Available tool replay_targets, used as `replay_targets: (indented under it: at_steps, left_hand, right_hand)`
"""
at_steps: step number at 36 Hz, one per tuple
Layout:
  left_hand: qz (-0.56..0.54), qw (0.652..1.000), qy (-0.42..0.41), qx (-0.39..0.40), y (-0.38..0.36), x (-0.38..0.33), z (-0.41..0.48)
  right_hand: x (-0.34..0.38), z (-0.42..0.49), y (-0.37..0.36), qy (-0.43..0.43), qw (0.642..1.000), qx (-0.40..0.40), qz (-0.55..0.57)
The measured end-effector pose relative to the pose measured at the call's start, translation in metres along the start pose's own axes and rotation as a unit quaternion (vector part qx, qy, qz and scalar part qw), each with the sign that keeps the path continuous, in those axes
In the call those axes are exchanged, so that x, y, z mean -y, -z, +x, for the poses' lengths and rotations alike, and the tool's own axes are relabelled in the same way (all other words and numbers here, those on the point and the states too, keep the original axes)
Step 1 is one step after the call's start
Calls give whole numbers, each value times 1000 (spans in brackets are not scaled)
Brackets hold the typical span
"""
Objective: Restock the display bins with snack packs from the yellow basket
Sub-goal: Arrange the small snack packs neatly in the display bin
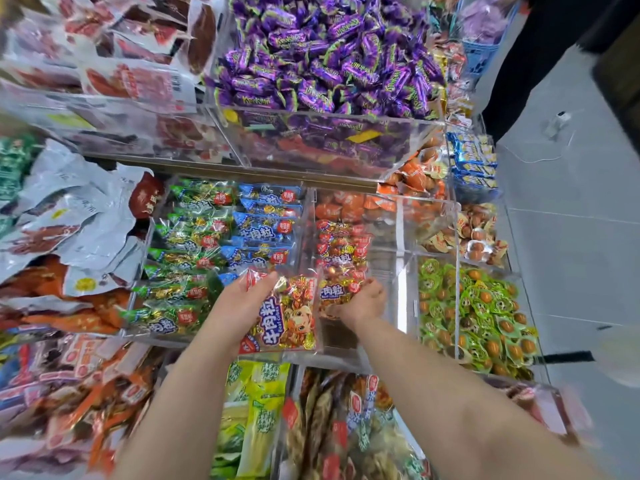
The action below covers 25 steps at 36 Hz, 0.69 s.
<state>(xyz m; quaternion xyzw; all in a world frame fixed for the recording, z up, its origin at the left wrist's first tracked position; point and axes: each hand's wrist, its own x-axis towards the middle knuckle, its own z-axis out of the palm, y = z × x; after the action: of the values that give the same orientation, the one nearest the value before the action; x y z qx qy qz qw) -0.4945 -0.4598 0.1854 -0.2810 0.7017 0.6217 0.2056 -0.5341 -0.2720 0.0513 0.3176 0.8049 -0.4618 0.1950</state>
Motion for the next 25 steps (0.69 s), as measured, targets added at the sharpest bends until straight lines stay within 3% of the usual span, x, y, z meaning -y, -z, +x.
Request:
replay_targets:
  at_steps: [3, 10, 14, 20, 25]
  left_hand:
    - [5, 1000, 7, 4, -2, 0, 2]
    - [13, 1000, 6, 16, -9, 1, 11]
    - [9, 1000, 4, 21, -13, -1, 12]
    - [4, 1000, 11, 29, -11, 0, 13]
    - [-1, 999, 20, 31, -11, 4, 17]
  right_hand:
    - [-2, 5, -2, 49, 997, 22, 56]
    - [13, 12, -2, 170, 973, -56, 147]
    - [6, 19, -6, 125, 989, -75, 31]
    - [-16, 20, 5, 111, 991, 42, 66]
    - [-6, 24, 18, 92, 989, 62, 95]
